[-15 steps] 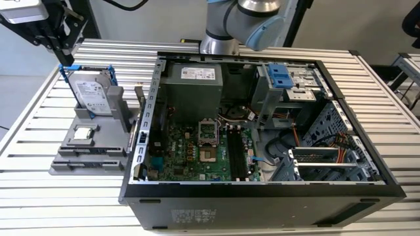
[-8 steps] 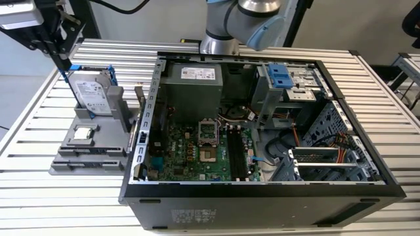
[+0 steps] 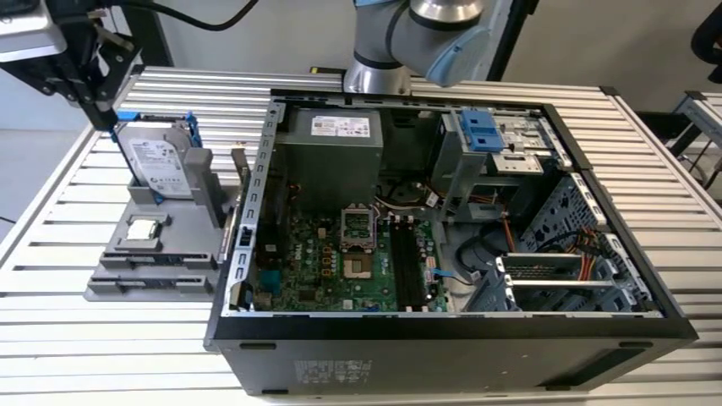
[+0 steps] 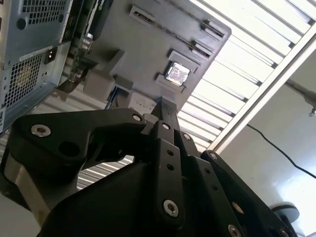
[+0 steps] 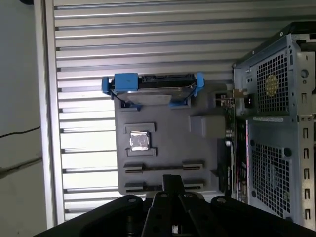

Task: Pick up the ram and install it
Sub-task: 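Reach for the ram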

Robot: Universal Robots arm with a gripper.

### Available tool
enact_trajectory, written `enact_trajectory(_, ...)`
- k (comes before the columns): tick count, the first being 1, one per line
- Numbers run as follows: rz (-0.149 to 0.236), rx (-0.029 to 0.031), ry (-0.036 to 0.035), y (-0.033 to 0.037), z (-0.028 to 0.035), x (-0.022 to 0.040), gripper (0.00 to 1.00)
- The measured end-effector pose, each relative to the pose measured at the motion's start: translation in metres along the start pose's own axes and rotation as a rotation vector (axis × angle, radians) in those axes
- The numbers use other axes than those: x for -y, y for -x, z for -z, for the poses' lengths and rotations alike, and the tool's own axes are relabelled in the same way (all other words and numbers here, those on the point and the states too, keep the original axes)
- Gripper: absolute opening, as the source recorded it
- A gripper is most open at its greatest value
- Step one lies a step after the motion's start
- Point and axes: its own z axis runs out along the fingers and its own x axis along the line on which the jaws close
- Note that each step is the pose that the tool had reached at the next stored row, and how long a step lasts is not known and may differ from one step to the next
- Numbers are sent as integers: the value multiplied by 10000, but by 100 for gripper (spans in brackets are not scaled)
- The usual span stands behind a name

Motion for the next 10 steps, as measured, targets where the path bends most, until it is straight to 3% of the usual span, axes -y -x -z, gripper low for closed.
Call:
enact_trajectory(5, 130, -7, 4, 3, -1, 65, 0)
enact_trajectory(10, 141, -9, 3, 5, -1, 195, 0)
